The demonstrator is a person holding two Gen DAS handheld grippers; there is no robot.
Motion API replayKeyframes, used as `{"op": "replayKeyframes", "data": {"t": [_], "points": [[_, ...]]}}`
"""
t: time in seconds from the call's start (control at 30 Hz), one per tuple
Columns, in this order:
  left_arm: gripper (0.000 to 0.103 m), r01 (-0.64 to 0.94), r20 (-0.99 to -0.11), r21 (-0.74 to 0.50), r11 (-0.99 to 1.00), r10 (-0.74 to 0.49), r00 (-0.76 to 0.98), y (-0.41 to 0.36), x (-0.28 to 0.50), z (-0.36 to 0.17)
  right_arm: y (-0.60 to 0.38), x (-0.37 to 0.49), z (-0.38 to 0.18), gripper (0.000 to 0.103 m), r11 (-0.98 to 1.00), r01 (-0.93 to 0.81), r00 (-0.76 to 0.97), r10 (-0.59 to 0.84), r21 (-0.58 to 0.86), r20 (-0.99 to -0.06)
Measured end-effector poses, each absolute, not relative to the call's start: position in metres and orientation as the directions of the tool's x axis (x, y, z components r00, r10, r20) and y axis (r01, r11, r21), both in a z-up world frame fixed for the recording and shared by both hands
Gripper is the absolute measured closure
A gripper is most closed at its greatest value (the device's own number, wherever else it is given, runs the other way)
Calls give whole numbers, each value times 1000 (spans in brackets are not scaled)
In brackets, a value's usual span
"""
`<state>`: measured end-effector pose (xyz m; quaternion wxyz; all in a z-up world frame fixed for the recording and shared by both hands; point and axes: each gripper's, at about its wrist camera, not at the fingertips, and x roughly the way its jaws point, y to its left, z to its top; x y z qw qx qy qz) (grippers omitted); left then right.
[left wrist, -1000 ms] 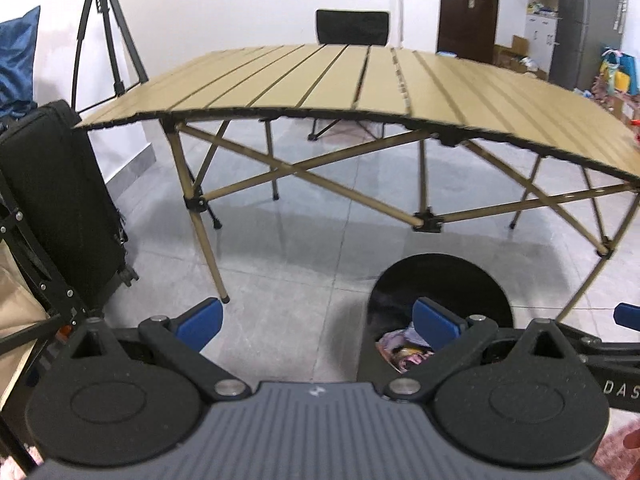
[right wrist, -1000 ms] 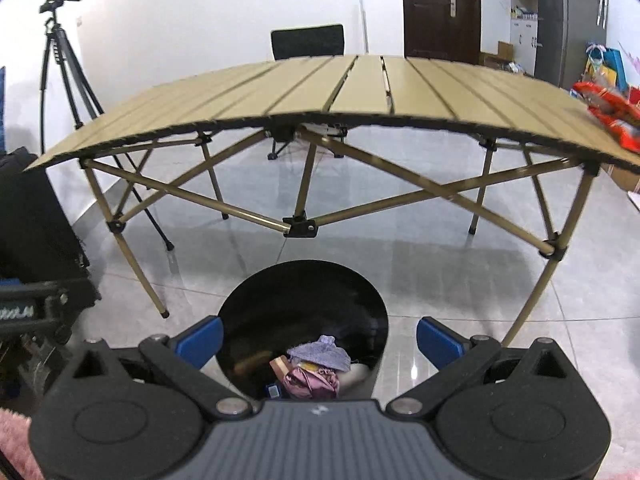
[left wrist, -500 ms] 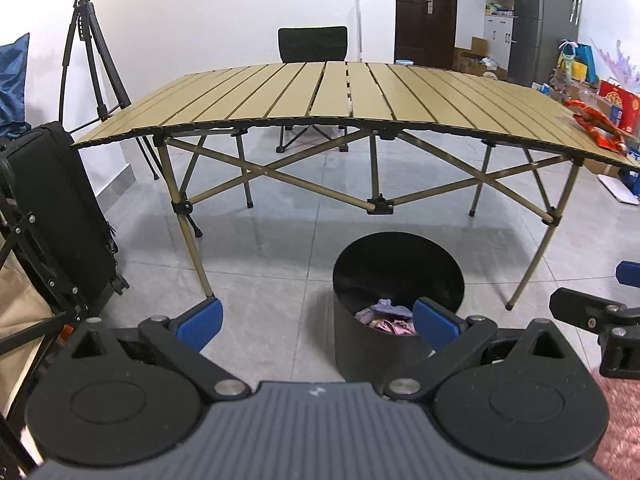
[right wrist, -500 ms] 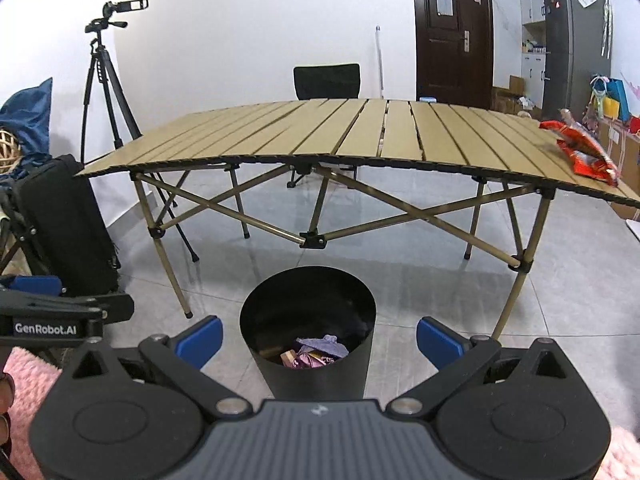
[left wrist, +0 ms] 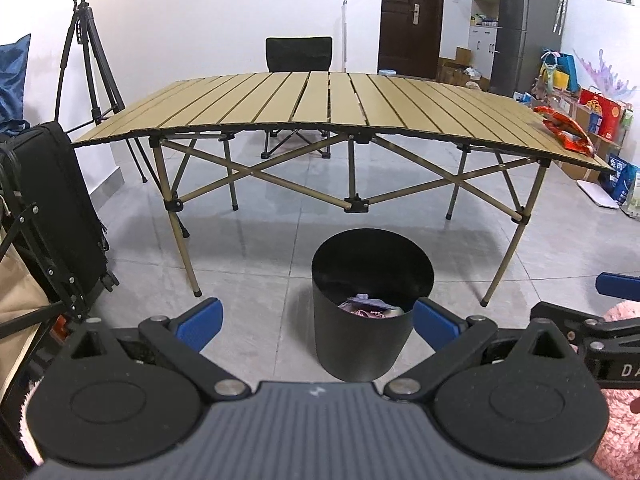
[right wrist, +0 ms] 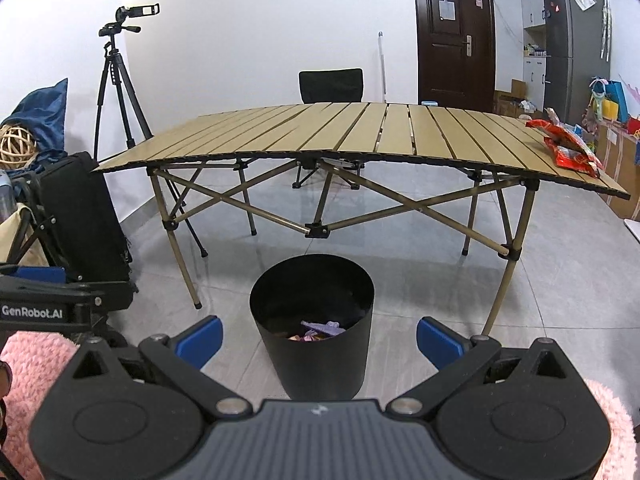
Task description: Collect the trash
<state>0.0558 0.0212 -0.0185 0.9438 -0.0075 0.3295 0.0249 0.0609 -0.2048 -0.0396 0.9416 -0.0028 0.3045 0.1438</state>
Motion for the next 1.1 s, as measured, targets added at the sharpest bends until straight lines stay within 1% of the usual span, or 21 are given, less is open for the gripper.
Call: {"op": "replayKeyframes", "data": {"t": [0.47, 1.1], "points": [[0, -42, -605, 11, 999, 40, 796, 15, 47, -15, -208, 48, -34, 0, 958, -275, 788, 273, 83, -552], [0, -41, -603, 12, 999, 40, 797, 14, 46, -13, -207, 44, -32, 0, 957, -281, 791, 277, 79, -545]]}}
